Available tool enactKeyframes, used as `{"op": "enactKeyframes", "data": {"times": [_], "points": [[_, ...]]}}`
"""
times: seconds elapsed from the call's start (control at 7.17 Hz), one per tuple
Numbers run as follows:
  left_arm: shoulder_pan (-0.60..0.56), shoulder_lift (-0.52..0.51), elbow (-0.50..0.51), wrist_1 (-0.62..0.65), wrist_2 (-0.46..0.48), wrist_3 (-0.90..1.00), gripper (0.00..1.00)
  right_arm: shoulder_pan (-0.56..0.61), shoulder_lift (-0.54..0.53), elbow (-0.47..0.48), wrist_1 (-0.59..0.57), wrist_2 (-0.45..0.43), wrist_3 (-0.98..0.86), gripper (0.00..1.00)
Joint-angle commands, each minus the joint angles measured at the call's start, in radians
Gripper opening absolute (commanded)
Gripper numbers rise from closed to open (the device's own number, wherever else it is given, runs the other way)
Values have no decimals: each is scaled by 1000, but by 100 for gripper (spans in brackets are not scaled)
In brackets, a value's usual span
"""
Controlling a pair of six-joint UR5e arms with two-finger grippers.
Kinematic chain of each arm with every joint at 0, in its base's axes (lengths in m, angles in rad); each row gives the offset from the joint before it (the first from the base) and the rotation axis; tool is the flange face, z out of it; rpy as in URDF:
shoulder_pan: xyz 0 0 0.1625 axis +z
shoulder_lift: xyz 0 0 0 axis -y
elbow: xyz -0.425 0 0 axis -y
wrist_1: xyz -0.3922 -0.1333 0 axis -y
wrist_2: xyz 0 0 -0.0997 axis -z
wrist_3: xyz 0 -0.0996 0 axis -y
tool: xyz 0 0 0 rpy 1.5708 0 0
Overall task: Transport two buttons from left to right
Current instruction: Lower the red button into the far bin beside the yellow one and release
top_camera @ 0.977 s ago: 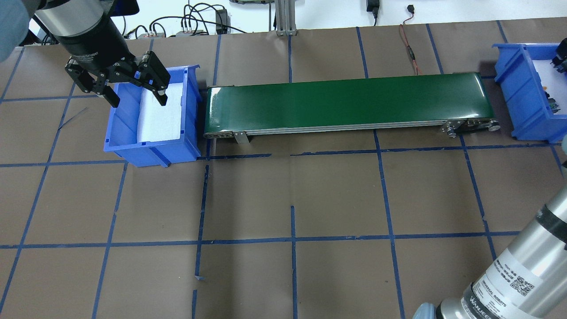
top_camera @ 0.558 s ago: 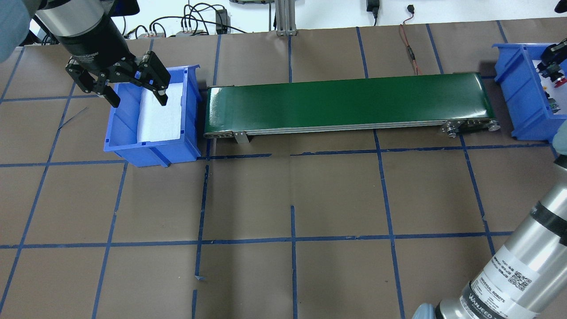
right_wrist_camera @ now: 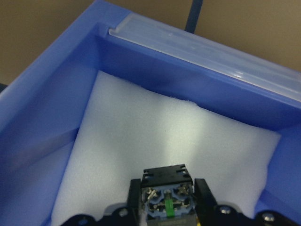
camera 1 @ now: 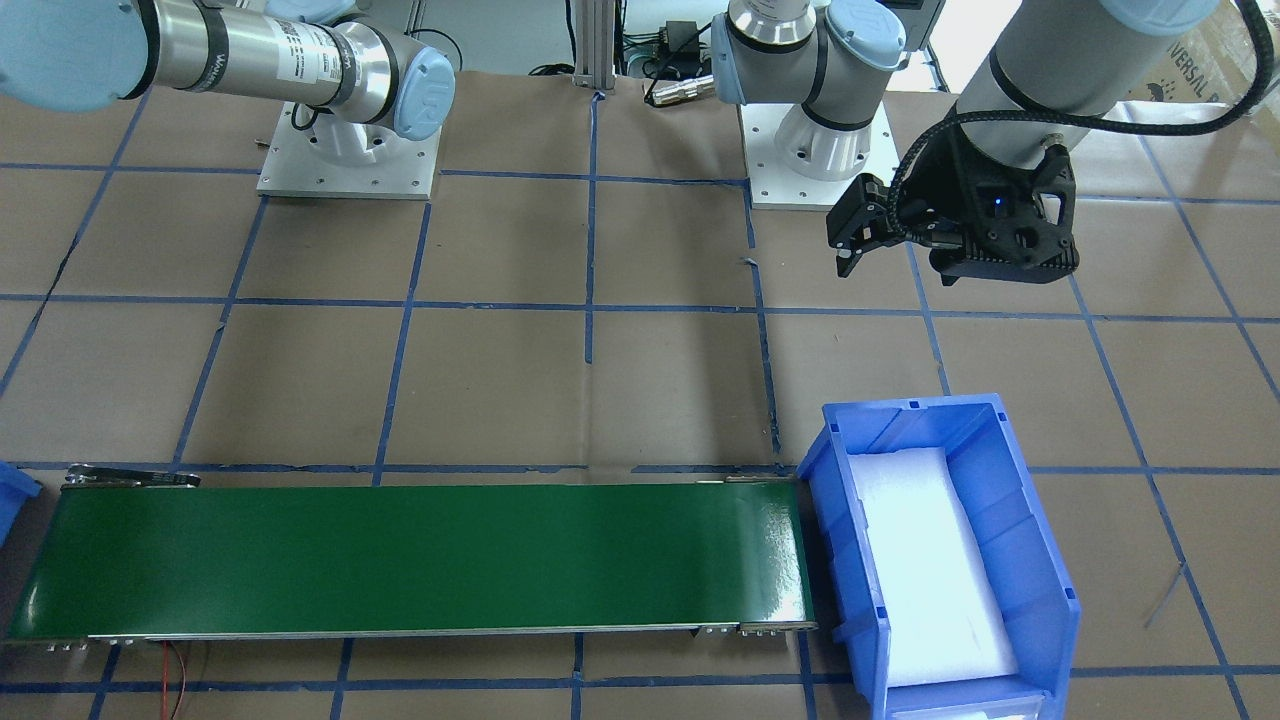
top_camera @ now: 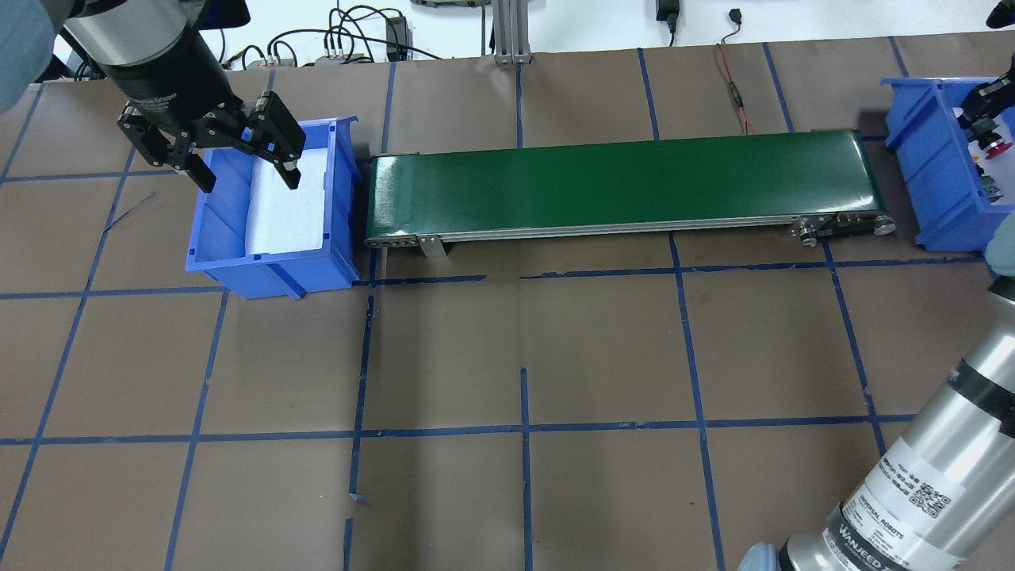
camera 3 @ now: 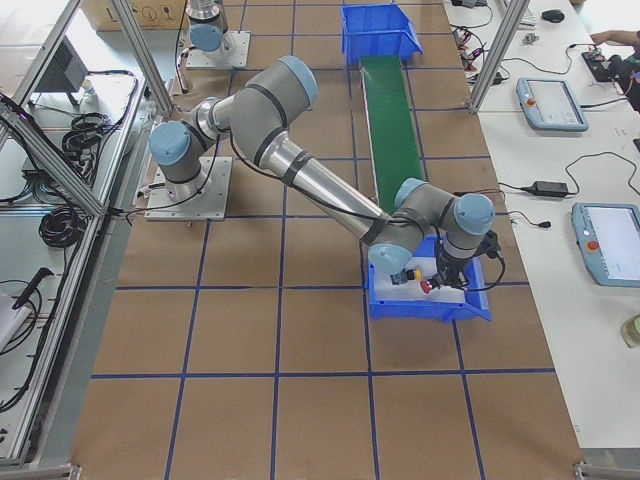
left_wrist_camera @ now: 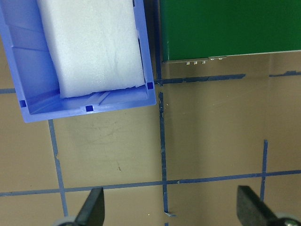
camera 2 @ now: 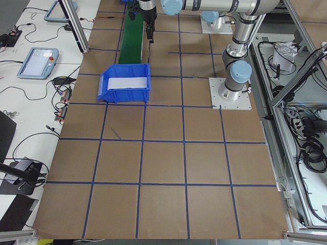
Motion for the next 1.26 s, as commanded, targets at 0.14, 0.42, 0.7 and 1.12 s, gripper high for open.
{"op": "enactKeyframes", "data": {"times": [0.14,0.42,0.7,1.12], "points": [[0,0,0,0,0,0,100,0,-6,-1,2,-2,1,47],[0,-2,0,0,0,0,100,0,-4,-8,10,-2,-1,51],[0,0,0,0,0,0,100,0,-4,-6,11,-2,-1,53],[0,0,0,0,-2,0,100,0,-89,-5,87,-3,-4,53]]}}
